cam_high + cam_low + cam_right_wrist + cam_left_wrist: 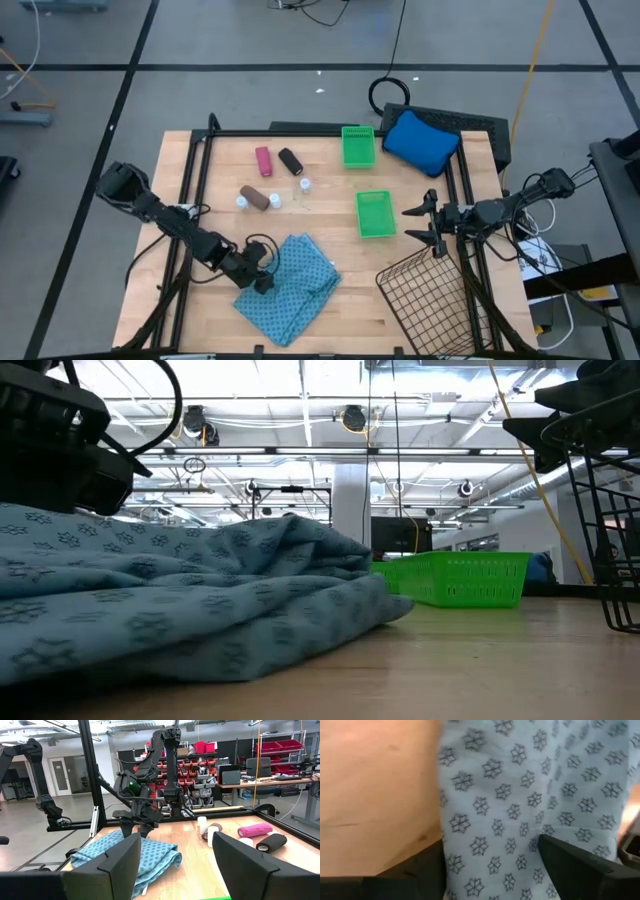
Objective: Pick & Place Medicine items
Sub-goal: Put the blue gown into the wire basket
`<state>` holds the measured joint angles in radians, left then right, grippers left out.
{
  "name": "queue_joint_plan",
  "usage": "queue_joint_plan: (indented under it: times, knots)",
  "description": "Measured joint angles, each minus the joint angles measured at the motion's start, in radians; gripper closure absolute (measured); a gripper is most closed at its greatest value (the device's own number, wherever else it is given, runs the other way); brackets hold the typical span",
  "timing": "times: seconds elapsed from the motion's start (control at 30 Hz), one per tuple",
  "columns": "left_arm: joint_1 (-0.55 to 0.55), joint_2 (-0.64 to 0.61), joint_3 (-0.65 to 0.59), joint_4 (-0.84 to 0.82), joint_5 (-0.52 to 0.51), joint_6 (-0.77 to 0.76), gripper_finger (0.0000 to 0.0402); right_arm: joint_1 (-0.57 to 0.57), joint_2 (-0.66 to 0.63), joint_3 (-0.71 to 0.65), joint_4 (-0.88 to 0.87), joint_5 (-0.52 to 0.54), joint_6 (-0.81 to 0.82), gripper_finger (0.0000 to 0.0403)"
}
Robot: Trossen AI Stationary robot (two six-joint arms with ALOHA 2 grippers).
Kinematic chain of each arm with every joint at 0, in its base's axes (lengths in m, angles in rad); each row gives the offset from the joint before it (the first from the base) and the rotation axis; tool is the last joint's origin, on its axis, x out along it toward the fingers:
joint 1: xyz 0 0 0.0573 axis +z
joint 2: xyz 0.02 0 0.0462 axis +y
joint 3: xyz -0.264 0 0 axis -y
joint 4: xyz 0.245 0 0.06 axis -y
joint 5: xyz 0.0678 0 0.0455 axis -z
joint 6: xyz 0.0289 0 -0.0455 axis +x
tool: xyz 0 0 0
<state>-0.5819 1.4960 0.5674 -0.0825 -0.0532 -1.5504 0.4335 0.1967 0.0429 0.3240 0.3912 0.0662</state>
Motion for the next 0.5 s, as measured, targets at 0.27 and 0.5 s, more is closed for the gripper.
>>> queue_joint_plan:
  times: [0.27,0.5]
  knots:
    - [0.001,0.054,0.0,0.035,0.017,-0.002,0.0225,0.0,0.0,0.0,0.0,0.0,0.0,0.0165]
    - [0.007,0.105,0.003,0.043,0.007,-0.004,0.0361,0.0,0.0,0.0,0.0,0.0,0.0,0.0165]
